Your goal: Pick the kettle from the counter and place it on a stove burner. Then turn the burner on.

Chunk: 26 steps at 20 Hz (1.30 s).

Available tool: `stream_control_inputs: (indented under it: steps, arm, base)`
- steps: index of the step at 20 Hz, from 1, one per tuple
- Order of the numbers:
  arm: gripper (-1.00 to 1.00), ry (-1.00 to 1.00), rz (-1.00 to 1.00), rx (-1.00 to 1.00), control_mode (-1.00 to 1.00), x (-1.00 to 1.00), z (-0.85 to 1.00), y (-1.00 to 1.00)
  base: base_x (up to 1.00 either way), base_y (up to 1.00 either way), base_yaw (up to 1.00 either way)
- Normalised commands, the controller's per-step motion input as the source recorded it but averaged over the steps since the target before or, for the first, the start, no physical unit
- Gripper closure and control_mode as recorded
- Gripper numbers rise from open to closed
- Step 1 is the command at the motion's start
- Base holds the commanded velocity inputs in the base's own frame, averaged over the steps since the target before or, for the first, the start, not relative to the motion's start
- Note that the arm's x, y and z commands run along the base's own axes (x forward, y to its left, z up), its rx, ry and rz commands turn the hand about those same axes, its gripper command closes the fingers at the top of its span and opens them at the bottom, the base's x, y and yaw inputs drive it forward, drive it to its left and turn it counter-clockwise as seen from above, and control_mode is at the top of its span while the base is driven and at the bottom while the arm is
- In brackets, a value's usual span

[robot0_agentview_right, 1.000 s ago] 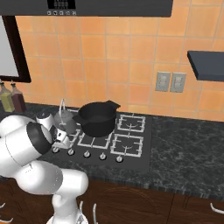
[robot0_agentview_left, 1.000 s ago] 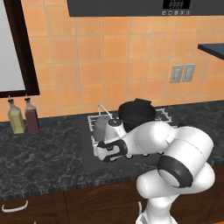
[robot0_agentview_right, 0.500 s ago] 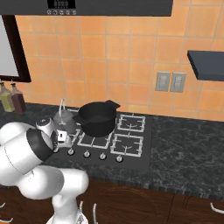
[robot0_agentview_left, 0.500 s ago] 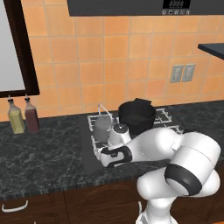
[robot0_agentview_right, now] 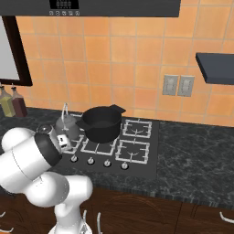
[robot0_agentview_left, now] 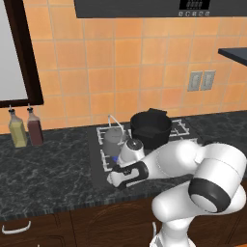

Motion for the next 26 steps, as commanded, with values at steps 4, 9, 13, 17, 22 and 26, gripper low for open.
stream_control_inputs:
  steps: [4, 9, 13, 17, 22, 26]
  arm:
    - [1.00, 0.00, 0.49, -0.20, -1.00, -0.02, -0.10, 0.20]
    - [1.00, -0.01, 0.53, -0.20, -1.00, -0.11, -0.07, 0.10]
    - [1.00, -0.02, 0.58, -0.19, -1.00, -0.22, -0.05, 0.05]
    - [1.00, -0.03, 0.61, -0.18, -1.00, -0.18, -0.04, 0.04]
    - [1.00, -0.07, 0.72, -0.20, -1.00, -0.19, -0.14, 0.07]
    - [1.00, -0.03, 0.82, -0.18, -1.00, -0.16, -0.21, 0.13]
  base:
    - [0.00, 0.00, 0.00]
    - [0.00, 0.00, 0.00]
    - [0.00, 0.00, 0.00]
    - [0.00, 0.00, 0.00]
    - [0.00, 0.00, 0.00]
    - [0.00, 0.00, 0.00]
